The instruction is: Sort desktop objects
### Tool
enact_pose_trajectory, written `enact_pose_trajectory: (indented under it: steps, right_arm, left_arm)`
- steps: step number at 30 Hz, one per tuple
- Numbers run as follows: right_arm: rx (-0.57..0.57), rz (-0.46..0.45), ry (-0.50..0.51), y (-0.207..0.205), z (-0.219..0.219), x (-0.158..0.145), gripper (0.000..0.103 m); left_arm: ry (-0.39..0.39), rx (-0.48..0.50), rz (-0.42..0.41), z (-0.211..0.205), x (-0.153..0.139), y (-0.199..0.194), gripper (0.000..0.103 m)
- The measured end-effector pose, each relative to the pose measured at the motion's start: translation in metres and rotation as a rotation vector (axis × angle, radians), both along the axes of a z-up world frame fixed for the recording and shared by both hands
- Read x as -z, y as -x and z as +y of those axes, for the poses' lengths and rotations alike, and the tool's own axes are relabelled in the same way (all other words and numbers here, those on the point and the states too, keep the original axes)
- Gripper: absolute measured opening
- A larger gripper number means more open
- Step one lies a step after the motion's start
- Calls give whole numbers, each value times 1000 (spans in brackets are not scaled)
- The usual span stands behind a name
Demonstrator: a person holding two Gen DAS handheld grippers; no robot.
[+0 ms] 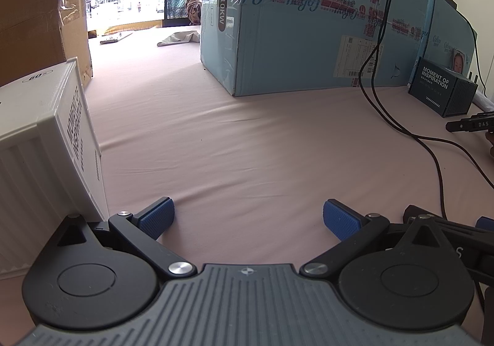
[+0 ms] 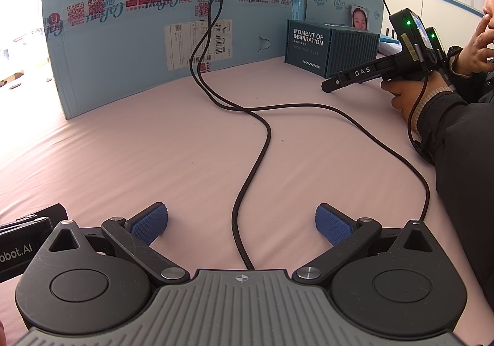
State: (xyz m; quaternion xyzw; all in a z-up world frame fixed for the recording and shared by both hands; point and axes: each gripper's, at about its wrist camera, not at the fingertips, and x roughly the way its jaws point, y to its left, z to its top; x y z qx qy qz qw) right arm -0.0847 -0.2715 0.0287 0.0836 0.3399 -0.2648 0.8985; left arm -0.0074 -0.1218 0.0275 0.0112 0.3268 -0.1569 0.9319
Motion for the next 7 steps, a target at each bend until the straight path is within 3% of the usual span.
enact_pose_trajectory:
  steps: [7]
  right_arm:
    - [0, 0, 0, 0, 0, 0, 103]
  left_arm:
    - [-1, 0, -2, 0, 0, 0, 103]
